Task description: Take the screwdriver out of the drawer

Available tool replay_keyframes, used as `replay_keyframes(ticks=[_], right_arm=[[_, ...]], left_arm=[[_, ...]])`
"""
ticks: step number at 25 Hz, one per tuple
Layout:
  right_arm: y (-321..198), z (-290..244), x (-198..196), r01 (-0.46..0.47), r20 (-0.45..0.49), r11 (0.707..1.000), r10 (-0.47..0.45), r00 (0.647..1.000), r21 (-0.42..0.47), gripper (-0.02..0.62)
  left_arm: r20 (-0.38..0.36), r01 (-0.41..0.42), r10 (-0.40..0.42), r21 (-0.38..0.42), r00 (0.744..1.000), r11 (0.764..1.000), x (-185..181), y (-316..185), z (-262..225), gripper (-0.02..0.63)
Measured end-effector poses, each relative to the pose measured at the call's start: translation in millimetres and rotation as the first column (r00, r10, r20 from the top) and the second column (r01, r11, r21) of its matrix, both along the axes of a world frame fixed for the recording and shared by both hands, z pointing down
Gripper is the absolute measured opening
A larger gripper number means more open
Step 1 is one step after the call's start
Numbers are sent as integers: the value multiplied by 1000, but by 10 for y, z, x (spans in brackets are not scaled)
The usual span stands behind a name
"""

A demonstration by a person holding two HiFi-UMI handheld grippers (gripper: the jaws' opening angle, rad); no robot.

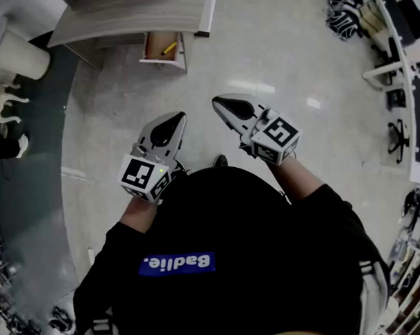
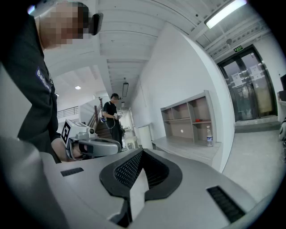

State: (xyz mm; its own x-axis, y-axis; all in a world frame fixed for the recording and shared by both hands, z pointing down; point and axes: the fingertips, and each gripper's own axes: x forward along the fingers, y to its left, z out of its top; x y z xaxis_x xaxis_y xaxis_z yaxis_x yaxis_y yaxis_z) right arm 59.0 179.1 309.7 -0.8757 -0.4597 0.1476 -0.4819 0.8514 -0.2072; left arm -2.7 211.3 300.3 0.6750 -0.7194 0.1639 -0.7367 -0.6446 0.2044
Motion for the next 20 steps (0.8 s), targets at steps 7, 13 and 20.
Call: replay_keyframes(ticks=[7,13,20], right_arm=[[5,10,1,-4,-5,1000,4,1000,-5,29],[13,12,-1,-2,-4,1000,2,1000,-6,31],[12,15,-7,4,-2,1000,-4,1000,-7,31]], left_arm=[[2,0,0,-3,1000,1000,-11,12,18,2],[-1,2,-2,-1,1000,1000,-7,20,11,2],[2,5,-5,-3,1000,1000,5,24,10,2]])
